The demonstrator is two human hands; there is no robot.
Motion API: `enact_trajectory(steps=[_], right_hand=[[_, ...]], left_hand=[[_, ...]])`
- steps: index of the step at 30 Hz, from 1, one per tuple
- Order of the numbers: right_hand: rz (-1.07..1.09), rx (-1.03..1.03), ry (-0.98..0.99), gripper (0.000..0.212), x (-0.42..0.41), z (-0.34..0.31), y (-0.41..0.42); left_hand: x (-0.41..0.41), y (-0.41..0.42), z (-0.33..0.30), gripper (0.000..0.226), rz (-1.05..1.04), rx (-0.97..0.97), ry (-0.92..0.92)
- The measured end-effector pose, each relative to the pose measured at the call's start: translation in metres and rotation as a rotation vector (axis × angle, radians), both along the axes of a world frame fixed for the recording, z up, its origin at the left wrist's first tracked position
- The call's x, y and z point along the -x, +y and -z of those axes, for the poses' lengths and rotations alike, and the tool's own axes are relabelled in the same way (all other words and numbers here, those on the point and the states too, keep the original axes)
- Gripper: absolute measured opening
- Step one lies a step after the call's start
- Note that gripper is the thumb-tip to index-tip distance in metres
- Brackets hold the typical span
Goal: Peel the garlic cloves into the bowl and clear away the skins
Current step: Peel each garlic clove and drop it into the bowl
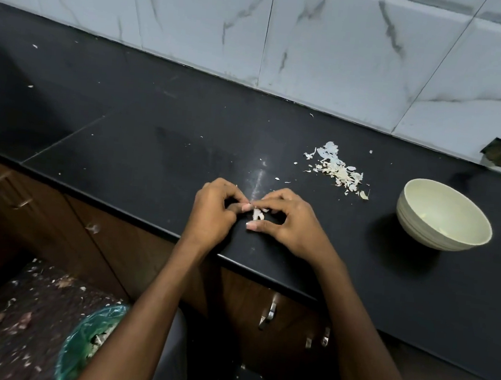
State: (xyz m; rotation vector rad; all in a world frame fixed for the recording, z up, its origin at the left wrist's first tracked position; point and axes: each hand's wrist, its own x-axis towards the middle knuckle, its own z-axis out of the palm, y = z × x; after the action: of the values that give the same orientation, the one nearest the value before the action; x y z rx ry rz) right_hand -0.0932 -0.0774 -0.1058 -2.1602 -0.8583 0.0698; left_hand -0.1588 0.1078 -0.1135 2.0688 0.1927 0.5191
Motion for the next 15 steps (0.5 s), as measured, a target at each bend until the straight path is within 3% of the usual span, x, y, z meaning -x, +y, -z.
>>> enact_trajectory(steps=[5, 10, 15], right_hand=[[0.094, -0.161, 0.053, 0.013, 0.001, -0.002, 0.002], [0.148, -0.349, 0.189, 0.007, 0.0, -0.008, -0.003], [0.161, -0.349, 0.109, 0.007, -0.001, -0.008, -0.007]], left_hand=[[0.002, 0.006, 0.0, 0.011, -0.026, 0.304, -0.07], [0.004, 0.004, 0.0, 0.007, 0.017, 0.4, -0.088], [0.005, 0.002, -0.007, 0.003, 0.038, 0.467, -0.104]])
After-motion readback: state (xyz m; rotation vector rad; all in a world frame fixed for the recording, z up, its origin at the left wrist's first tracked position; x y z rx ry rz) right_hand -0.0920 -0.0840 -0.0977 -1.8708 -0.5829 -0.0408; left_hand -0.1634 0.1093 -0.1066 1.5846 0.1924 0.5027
